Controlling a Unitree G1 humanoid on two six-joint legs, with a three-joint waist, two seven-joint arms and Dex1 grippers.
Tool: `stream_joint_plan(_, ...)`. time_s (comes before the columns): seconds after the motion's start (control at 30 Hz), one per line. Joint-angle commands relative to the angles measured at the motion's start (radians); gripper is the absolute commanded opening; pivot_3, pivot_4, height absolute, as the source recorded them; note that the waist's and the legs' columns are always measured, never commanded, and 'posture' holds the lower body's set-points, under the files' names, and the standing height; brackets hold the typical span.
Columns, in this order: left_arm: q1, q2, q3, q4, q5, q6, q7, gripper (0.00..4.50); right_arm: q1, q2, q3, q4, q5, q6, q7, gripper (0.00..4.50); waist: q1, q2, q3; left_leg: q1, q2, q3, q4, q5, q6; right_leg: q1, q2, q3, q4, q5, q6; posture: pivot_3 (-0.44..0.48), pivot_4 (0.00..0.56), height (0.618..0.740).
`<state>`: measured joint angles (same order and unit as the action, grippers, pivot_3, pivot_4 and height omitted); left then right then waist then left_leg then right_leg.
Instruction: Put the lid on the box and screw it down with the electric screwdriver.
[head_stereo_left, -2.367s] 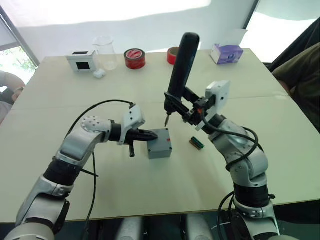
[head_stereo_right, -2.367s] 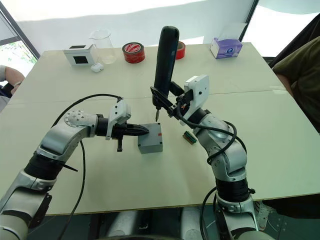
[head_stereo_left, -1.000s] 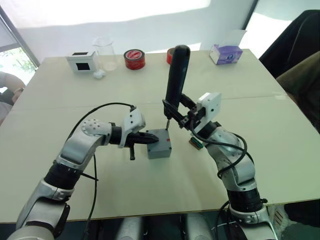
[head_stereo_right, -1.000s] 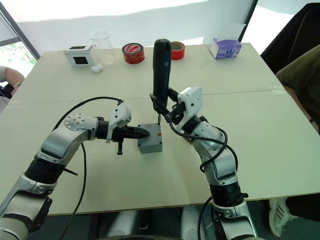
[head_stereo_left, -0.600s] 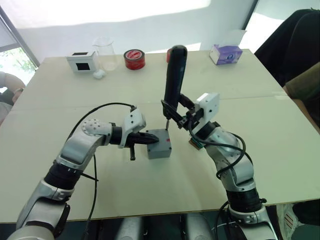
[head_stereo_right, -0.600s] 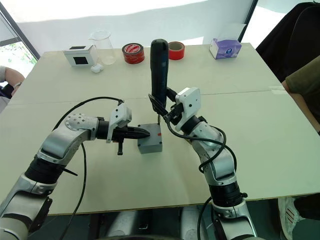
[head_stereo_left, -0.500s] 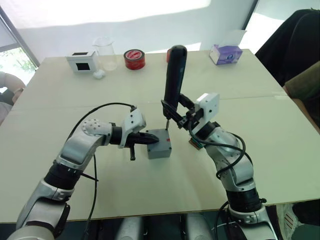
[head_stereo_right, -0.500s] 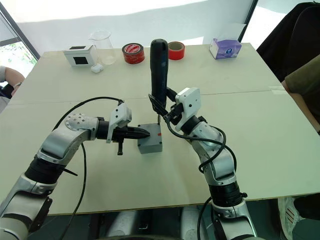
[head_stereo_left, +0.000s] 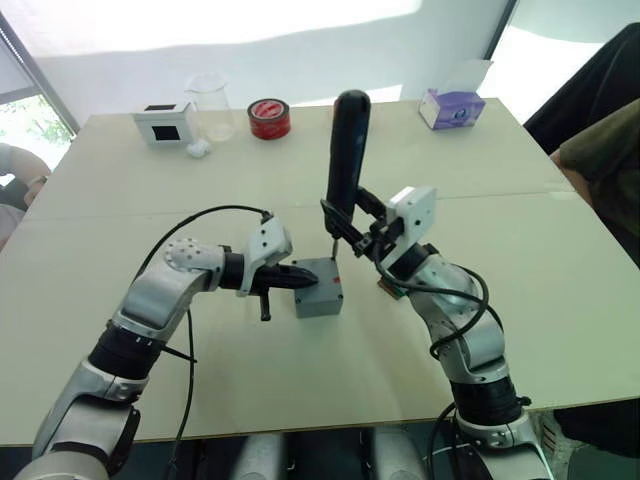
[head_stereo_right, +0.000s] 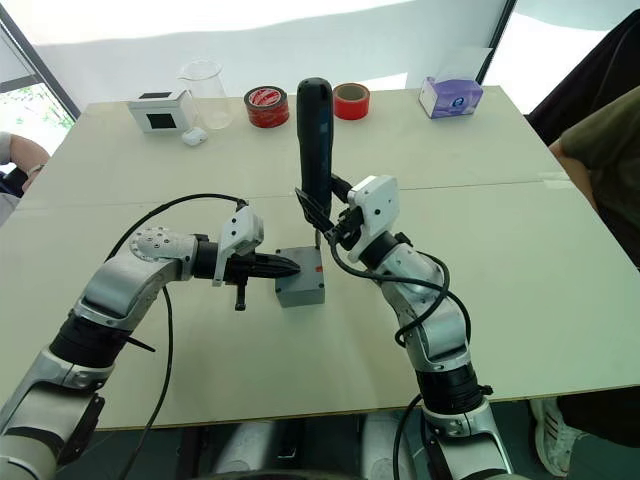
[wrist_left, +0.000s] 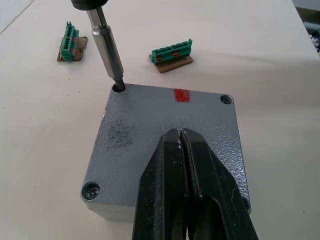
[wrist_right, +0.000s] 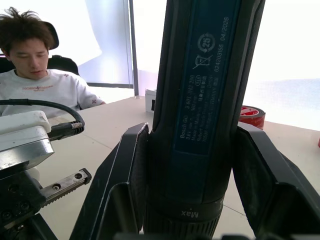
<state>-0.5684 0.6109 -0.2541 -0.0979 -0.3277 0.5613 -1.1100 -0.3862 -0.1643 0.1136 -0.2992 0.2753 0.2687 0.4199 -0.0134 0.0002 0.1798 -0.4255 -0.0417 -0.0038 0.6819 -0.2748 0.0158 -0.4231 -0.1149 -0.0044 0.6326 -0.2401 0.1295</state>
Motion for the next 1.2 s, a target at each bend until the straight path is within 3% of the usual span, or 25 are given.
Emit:
stream_joint_plan(0.03, 0.006, 0.01, -0.014, 0.007, 0.014, 0.008, -0.009, 0.0, -0.018, 0.02, -0.017, -0.063, 0.008, -0.025, -0.024, 1.91, 0.0, 0.0, 0.0, 0.0, 0.0, 0.0, 0.0, 0.0, 0.0, 0.0, 0.0, 0.0, 0.0, 0.0, 0.0, 0.0, 0.15, 0.74)
stream_joint_plan(0.33, 0.007, 0.015, -0.017, 0.027, 0.023, -0.008, -0.022, 0.0, -0.05, -0.01, -0.075, -0.205, 0.112, 0.122, -0.047, 1.91, 0.0, 0.0, 0.0, 0.0, 0.0, 0.0, 0.0, -0.001, 0.001, 0.0, 0.0, 0.0, 0.0, 0.0, 0.0, 0.0, 0.15, 0.74)
stream_joint_plan(1.2, 0.014, 0.029, -0.014, 0.012, 0.02, 0.008, -0.018, 0.0, 0.002, 0.014, -0.017, -0.108, 0.046, 0.042, -0.025, 1.91, 0.0, 0.0, 0.0, 0.0, 0.0, 0.0, 0.0, -0.001, 0.002, 0.0, 0.0, 0.0, 0.0, 0.0, 0.0, 0.0, 0.15, 0.74)
